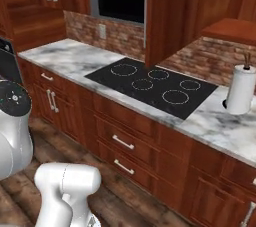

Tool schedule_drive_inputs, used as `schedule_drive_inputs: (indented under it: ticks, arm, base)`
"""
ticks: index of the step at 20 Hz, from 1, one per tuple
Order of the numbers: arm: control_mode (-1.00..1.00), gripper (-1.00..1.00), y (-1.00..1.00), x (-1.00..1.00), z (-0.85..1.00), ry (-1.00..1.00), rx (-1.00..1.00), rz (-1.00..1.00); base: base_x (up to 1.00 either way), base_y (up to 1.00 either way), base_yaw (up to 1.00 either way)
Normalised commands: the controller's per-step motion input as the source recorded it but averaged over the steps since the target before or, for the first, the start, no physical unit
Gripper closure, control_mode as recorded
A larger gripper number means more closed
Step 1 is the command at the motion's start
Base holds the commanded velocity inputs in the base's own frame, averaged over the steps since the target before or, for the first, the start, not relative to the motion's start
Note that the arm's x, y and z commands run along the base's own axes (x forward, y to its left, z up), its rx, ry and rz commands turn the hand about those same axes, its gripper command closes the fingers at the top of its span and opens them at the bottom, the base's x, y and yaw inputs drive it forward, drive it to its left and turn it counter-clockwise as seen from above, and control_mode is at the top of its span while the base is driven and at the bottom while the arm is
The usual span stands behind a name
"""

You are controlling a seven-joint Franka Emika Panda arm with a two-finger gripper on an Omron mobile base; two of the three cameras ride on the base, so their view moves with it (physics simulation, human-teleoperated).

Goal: Get the candle and the beer from the cabinet and move them to the dining counter.

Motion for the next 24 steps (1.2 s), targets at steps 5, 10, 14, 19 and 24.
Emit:
schedule_drive_inputs:
  ticks: [5,10,14,19,24]
  arm:
    - [1.0,1.0,0.0,0.0,0.0,0.0,0.0,0.0]
    - [1.0,1.0,0.0,0.0,0.0,0.0,0.0,0.0]
    - [1.0,1.0,0.0,0.0,0.0,0.0,0.0,0.0]
    - [1.0,1.0,0.0,0.0,0.0,0.0,0.0,0.0]
    - [1.0,1.0,0.0,0.0,0.0,0.0,0.0,0.0]
  base:
    - [-0.08,0.71,0.38]
    - [-0.07,0.56,0.38]
    - [-0.08,0.4,0.39]
    - [-0.09,0.33,0.38]
    - [-0.12,0.27,0.36]
